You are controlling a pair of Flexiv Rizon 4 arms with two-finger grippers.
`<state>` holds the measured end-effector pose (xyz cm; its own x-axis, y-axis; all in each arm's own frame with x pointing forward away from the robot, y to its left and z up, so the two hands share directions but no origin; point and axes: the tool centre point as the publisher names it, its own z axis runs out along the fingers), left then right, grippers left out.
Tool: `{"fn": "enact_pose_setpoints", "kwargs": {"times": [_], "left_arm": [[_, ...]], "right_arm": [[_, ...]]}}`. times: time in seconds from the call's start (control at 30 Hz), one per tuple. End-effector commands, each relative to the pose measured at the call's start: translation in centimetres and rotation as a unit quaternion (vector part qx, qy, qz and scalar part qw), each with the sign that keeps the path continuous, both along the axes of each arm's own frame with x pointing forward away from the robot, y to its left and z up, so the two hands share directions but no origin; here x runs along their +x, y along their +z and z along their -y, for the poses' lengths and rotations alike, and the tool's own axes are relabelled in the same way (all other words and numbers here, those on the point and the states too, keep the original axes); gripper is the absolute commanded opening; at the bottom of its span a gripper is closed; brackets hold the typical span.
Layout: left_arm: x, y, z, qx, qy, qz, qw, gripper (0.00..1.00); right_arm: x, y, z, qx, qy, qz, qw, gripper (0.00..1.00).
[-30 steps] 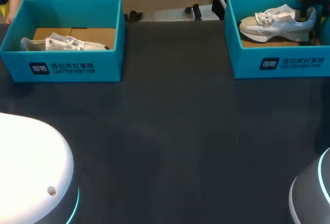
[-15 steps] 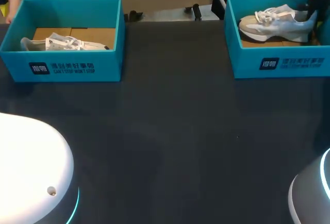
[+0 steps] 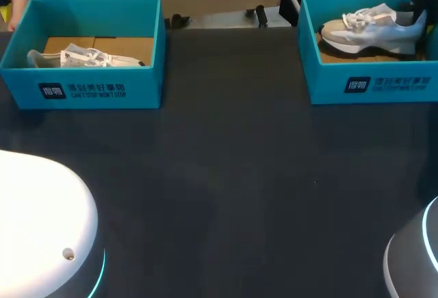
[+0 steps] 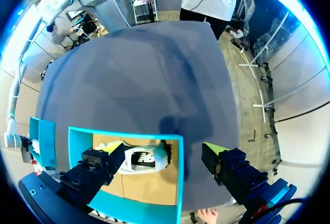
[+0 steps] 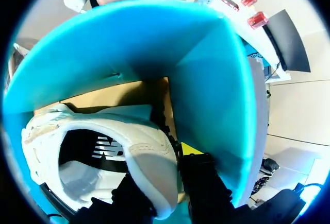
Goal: Take the shoe out of the shoebox, open the shoe tongue, remove and reinsert the insole, then place the shoe into the shoebox
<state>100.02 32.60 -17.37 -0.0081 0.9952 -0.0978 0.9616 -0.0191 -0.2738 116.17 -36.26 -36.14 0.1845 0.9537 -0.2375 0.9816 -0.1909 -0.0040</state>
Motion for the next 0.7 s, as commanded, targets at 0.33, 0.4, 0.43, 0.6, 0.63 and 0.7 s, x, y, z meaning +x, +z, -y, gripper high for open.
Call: {"fn": "enact_pose_setpoints", "kwargs": {"times": [0.33, 0.4, 0.43, 0.6, 0.63, 0.7], "left_arm": [[-0.1, 0.0, 0.0, 0.001, -0.001, 0.001, 1.0, 1.0], [-0.1, 0.0, 0.0, 0.001, -0.001, 0.001, 1.0, 1.0], [-0.1, 0.0, 0.0, 0.001, -0.001, 0.001, 1.0, 1.0], [-0.1, 0.0, 0.0, 0.001, -0.001, 0.001, 1.0, 1.0], [-0.1, 0.0, 0.0, 0.001, -0.001, 0.001, 1.0, 1.0], [-0.1, 0.0, 0.0, 0.001, -0.001, 0.001, 1.0, 1.0]], "right_arm": [[-0.7, 5.7, -0.2, -0.009, 0.0, 0.028, 1.0, 0.0], [-0.7, 6.5, -0.1, -0.013, 0.002, 0.034, 0.999, 0.0], [-0.8, 7.0, -0.1, -0.014, 0.003, 0.039, 0.999, 0.0], [-1.2, 9.2, -0.2, -0.012, 0.005, 0.054, 0.998, 0.0], [-1.3, 9.6, -0.3, -0.011, 0.005, 0.058, 0.998, 0.0], [-1.5, 10.4, -0.4, -0.009, 0.007, 0.065, 0.998, 0.0]]}}
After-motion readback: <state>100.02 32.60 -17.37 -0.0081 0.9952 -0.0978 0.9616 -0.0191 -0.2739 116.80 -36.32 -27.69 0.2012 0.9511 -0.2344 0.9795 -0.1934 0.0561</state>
